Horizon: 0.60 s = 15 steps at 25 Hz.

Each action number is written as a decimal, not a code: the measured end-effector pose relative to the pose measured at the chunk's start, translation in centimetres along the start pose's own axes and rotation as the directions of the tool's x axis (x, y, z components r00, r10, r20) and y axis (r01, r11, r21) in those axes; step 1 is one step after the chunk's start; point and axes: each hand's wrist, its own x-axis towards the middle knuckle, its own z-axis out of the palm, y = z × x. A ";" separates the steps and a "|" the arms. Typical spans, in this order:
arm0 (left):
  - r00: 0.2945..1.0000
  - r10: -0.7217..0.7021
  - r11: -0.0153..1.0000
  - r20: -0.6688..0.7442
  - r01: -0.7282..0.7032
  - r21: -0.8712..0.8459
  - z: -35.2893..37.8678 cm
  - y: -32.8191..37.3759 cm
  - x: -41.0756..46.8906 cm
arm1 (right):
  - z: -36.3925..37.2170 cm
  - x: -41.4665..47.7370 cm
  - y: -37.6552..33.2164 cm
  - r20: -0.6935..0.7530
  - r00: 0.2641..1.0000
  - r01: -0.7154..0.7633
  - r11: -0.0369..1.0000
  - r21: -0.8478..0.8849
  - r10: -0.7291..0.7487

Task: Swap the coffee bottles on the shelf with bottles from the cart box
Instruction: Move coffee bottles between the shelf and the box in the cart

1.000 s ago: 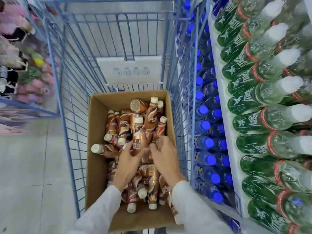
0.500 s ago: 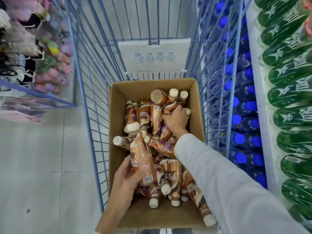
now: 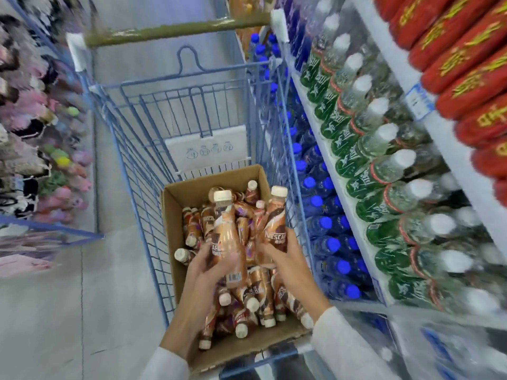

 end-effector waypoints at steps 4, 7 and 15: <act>0.984 0.044 0.999 0.172 -0.047 0.014 5.4 3.8 -1.7 | -4.3 -7.7 -4.2 -0.144 0.984 0.137 0.967 0.214 -0.108; 0.953 0.065 0.997 0.295 -0.077 0.027 10.4 4.9 -4.0 | -8.4 -12.7 -5.8 -0.254 0.959 0.208 0.925 0.317 -0.128; 0.782 0.055 0.979 0.621 -0.166 0.122 26.6 1.7 -14.4 | -22.5 -29.2 -3.8 -0.595 0.777 0.476 0.810 0.341 -0.206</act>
